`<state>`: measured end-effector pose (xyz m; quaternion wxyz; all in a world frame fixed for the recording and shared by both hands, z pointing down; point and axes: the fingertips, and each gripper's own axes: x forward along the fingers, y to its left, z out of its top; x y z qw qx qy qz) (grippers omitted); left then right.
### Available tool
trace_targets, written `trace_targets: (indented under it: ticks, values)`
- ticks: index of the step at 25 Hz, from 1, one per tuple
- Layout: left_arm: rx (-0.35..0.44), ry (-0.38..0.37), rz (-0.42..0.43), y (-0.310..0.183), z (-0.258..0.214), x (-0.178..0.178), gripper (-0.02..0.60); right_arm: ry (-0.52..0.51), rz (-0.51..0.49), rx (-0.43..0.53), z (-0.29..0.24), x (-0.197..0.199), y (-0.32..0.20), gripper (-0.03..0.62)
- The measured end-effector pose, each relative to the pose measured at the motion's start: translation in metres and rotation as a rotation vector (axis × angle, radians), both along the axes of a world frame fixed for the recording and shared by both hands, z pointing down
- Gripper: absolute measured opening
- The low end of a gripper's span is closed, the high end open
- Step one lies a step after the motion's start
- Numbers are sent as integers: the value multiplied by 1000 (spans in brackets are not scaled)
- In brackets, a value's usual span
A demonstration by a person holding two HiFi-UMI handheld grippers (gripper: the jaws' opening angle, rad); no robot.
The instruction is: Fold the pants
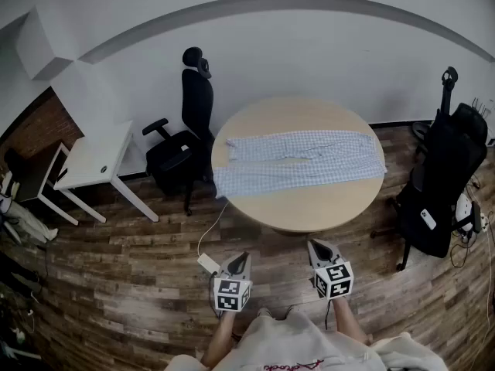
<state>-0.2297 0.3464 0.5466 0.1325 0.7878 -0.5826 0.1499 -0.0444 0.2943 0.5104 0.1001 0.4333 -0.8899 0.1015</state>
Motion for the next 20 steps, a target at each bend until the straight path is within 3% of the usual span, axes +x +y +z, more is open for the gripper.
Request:
trace_targets:
  ticks: [20]
  values:
    - [-12,19,23,-6,4,-5,43,-3,-3,-19,8,-14,-2,28]
